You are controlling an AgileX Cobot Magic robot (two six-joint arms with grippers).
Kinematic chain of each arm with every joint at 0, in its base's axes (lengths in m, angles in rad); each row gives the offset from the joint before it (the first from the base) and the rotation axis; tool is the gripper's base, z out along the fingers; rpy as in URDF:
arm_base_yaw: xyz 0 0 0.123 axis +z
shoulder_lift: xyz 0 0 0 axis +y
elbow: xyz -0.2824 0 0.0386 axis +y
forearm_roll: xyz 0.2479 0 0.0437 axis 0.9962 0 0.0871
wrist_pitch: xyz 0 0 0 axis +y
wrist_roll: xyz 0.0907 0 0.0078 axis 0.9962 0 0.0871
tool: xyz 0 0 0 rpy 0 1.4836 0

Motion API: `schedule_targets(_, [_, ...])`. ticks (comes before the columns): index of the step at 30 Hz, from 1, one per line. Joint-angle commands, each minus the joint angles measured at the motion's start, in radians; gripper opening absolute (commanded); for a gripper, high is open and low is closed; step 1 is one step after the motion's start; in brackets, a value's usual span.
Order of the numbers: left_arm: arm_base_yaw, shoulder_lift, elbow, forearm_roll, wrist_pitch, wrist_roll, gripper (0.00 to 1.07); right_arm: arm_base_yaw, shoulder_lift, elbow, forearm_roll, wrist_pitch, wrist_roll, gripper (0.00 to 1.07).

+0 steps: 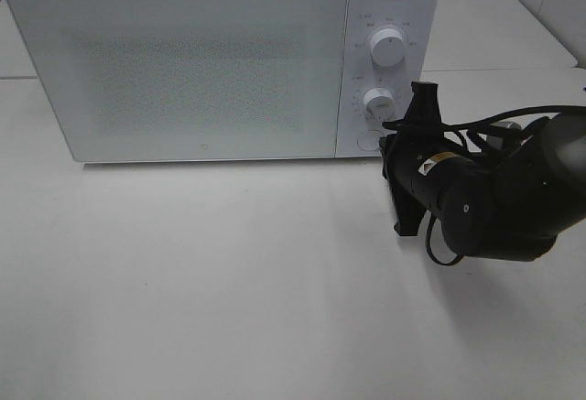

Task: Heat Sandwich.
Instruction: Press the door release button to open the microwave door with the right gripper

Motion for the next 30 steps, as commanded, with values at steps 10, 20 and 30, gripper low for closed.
schedule_targets(10, [0.001,-0.023,0.004,-0.008,-0.007,-0.005,1.03,-0.016,0.097,-0.107,-0.015,0.017,-0.009,0.00])
schedule_targets(20, [0.001,-0.023,0.004,-0.008,-0.007,-0.005,1.03,-0.039,0.145,-0.170,-0.007,0.017,-0.012,0.00])
schedule_targets(30, [0.001,-0.023,0.004,-0.008,-0.007,-0.005,1.03,-0.050,0.146,-0.180,-0.015,-0.081,-0.017,0.01])
